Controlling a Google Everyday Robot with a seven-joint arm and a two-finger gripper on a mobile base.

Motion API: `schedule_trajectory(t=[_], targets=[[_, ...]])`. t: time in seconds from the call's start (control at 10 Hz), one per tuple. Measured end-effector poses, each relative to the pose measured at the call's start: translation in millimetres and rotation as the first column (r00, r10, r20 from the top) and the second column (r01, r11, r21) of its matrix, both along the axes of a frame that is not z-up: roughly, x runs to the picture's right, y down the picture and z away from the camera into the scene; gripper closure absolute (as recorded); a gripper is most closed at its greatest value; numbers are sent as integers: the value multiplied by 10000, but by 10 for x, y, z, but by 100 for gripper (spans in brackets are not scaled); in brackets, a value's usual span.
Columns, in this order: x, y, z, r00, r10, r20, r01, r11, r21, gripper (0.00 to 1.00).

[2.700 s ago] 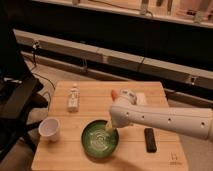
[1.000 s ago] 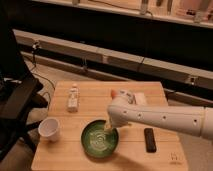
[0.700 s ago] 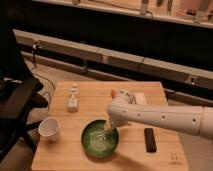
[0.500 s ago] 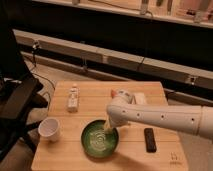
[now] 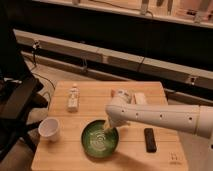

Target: Drag the ceramic bowl in a circle

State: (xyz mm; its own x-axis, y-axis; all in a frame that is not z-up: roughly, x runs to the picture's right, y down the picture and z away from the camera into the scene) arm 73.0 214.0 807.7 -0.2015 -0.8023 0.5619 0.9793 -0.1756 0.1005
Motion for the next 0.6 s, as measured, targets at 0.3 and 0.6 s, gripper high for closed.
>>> schedule_trajectory(t=[0.3,0.6], targets=[[2,63,-16,9994,288,166,-287,9995,-98,20],[26,298,-122,9930,1060,529,-1044,9940,-330,25]])
